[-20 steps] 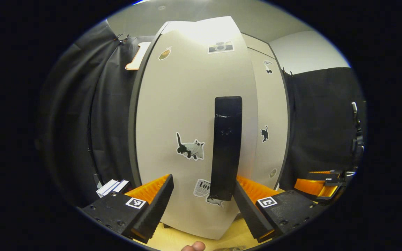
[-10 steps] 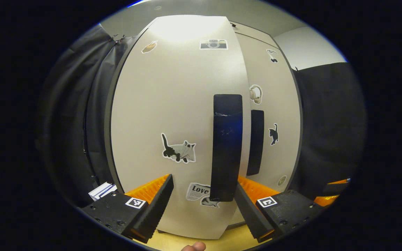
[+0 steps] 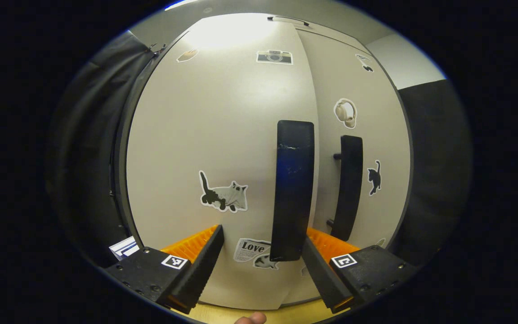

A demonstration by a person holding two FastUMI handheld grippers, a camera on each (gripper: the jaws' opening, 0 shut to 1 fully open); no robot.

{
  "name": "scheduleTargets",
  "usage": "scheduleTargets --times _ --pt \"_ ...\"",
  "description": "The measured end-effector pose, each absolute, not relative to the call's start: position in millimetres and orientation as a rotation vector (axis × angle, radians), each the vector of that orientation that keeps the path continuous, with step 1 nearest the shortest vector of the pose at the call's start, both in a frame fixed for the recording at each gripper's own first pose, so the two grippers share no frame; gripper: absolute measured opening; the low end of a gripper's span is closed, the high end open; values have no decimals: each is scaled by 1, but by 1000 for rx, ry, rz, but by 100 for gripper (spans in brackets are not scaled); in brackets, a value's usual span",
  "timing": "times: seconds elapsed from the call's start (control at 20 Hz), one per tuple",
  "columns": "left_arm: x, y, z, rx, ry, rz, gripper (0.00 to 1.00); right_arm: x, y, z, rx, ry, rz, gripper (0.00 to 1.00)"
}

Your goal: Grasp the bottle in the cabinet with the left hand and place it on the coaster, then close the right door with the right hand and the left door with the left hand.

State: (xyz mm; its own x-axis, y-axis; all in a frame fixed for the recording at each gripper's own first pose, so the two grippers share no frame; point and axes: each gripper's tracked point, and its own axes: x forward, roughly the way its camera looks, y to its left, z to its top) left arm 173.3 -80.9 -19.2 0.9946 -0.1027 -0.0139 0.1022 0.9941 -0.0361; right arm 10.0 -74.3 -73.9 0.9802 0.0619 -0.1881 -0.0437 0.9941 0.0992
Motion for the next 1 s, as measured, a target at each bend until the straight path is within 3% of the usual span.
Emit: scheduleTargets --times 0.45,1.0 --pt "165 -83 -13 -33 21 -65 100 0 -78 -66 96 183 57 100" --pt "33 -53 24 -53 -11 -67 98 -6 -66 -11 63 89 67 100"
